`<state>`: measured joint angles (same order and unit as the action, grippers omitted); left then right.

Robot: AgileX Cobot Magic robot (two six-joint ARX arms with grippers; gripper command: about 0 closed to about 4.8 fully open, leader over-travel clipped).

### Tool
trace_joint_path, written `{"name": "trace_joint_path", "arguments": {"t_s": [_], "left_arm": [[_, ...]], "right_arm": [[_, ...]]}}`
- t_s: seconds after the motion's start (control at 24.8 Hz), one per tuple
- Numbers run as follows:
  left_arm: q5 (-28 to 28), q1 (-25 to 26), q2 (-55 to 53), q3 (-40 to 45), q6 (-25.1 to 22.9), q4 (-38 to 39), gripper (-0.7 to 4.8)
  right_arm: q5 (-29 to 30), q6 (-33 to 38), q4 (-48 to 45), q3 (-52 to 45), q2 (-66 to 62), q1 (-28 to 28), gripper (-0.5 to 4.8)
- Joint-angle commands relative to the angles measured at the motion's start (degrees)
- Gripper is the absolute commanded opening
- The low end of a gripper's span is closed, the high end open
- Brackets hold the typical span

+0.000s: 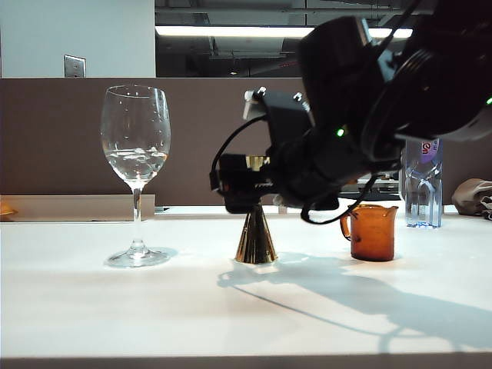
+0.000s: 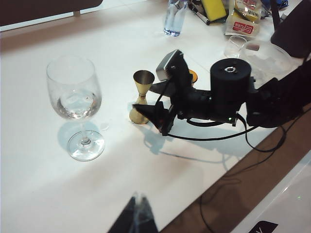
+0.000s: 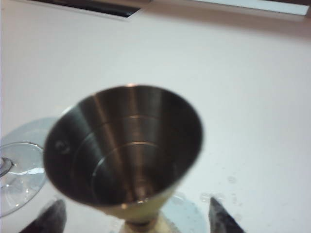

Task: Pick up the small amber measuring cup and pour the water in it into the jigger, then pick up the jigger and pour the water in it into the wine glass.

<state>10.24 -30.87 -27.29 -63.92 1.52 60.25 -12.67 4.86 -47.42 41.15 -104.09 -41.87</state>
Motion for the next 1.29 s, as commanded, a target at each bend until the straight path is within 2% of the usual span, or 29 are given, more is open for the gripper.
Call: {"name": "trace_joint_path", "arguments": {"t_s": [0.04, 0.24, 0.28, 0.32, 0.36, 0.4, 0.44, 0.48, 0.69, 0.85, 1.17, 1.29], "left_arm": [[0.04, 0.02, -0.02, -0.13, -0.24, -0.74, -0.02], [0.02, 0.02, -0.02, -0.13, -0.24, -0.74, -0.02], [0.02, 0.02, -0.02, -0.13, -0.22, -0.74, -0.02], [0.02, 0.02, -0.02, -0.13, -0.24, -0.76, -0.02], [0.02, 0.02, -0.02, -0.13, -0.24, -0.74, -0.02], [0.02, 0.02, -0.02, -0.13, -0.22, -0.74, -0.02], [0.04, 0.02, -0.02, -0.13, -0.22, -0.74, -0.02], [0.02, 0.02, -0.02, -0.13, -0.24, -0.74, -0.02], [0.04, 0.02, -0.02, -0.13, -0.24, -0.74, -0.02], [0.02, 0.02, -0.02, -0.13, -0.24, -0.74, -0.02], [0.02, 0.02, -0.02, -0.13, -0.24, -0.74, -0.02], [0.02, 0.02, -0.02, -0.13, -0.24, -0.74, -0.02]], "right_arm": [[-0.96, 0.07, 0.90, -1.95, 2.84, 0.02, 3.79], [-3.23, 0.04, 2.01, -10.75, 13.25, 0.11, 3.77], [-4.31, 0.04, 2.14, -12.61, 15.72, 0.20, 3.65], [-4.70, -0.07, 2.32, -14.56, 18.51, 0.28, 3.32], [-4.76, -0.44, 2.38, -16.02, 20.65, 0.44, 2.92], [-4.76, -0.44, 3.15, -18.95, 25.62, 0.79, 1.48], [-4.83, -0.46, 4.76, -21.09, 30.10, 1.03, 0.30], [-4.83, -0.66, 5.75, -21.92, 32.13, 1.05, -0.04], [-4.76, -2.97, 18.45, -22.88, 42.03, 1.03, -0.05], [-4.81, -6.95, 24.35, -23.21, 47.63, 1.05, -0.05], [-5.84, -7.04, 27.87, -25.38, 56.81, 1.07, -0.03], [-5.81, -7.02, 27.91, -29.07, 63.32, 1.07, 0.22]]}}
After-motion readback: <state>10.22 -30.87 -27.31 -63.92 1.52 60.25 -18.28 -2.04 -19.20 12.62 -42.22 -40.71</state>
